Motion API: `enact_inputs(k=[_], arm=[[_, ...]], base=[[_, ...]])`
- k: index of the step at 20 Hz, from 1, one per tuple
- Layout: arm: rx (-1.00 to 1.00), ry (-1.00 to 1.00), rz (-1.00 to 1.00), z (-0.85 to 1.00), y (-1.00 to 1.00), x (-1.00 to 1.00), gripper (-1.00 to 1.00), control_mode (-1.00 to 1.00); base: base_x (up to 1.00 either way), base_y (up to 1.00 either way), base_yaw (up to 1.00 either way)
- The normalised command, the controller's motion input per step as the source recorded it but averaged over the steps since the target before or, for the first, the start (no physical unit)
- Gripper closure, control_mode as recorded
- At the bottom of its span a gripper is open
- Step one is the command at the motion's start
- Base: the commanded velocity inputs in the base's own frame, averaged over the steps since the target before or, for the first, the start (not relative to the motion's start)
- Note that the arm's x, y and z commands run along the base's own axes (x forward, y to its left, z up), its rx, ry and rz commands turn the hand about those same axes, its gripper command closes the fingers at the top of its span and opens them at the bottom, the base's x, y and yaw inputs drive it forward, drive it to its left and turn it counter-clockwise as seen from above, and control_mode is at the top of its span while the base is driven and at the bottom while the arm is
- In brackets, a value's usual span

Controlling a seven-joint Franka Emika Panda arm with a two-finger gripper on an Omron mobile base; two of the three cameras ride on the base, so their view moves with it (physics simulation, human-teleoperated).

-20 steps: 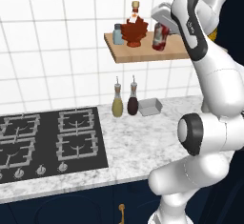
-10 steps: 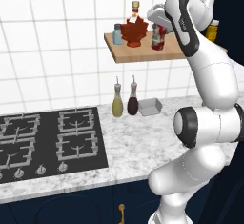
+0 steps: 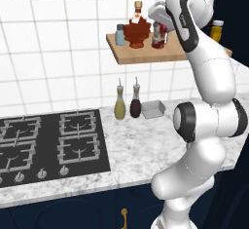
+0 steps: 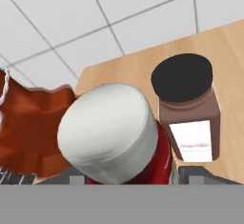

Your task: Put the shaker and condiment bottle from the counter next to their counterparts in the cabinet.

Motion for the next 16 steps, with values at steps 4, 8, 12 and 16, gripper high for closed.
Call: enact_inputs(k=[4,8,12,16], arm=[[0.08,0.0,0.0,-0.08,0.0,0.45,1.0,-1.0],[0.03,0.0,0.0,-0.16,0.0,0.4,1.0,-1.0],[0.0,0.0,0.0,-0.18,-0.1,0.37,1.0,-1.0],[0.0,0.0,0.0,-0.25,-0.12,0.23,1.0,-1.0]], base=[[0.0,0.0,0.0],[0.0,0.0,0.0],[0.0,0.0,0.0],[0.0,0.0,0.0]])
